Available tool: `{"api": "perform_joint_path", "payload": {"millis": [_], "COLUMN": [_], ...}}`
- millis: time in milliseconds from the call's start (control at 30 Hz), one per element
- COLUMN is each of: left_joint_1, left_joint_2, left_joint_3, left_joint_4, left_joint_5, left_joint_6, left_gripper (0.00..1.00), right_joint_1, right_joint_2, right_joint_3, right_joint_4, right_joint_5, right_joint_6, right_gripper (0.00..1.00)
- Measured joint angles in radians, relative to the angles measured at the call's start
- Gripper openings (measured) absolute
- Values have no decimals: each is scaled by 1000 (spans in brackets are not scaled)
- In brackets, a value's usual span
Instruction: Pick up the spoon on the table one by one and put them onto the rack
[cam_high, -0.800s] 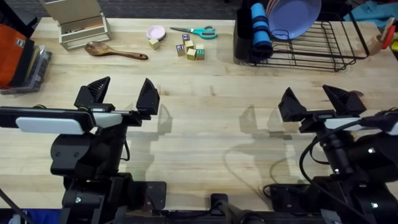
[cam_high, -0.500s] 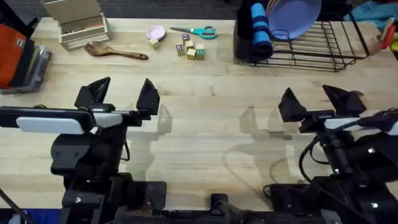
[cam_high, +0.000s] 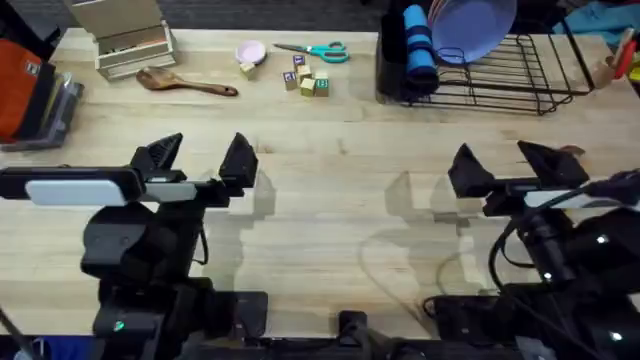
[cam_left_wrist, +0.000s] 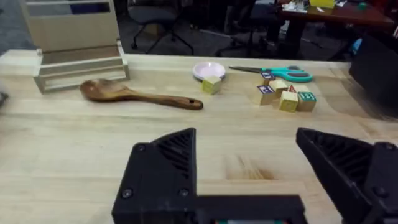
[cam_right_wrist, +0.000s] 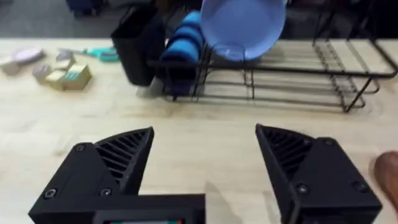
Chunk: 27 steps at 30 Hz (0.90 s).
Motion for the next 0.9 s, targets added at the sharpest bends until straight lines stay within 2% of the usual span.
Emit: {"api": "perform_joint_path", "payload": {"millis": [200,500,533,767,900], "left_joint_1": [0,0,0,0,0], "left_joint_2": [101,451,607,841,941], "left_joint_3": [146,463,620,902,1041], "left_joint_4": [-123,-260,-309,-444,-526], "left_joint_5": [-23,-28,-28,-31,-31], "left_joint_6": [-10,-13,-13,-13,-12], "left_gripper": [993,993,993,993,993], "right_joint_1": [0,0,0,0,0], "right_joint_2": [57,297,439,701,842], "right_joint_3": [140,466,597,844,1006], "right_joint_4": [-264,-382,-419,-520,-632], "right_joint_5": [2,2,2,2,2], "right_joint_6": [9,-1,-4,-4,-4], "right_gripper": [996,996,996,996,996]}}
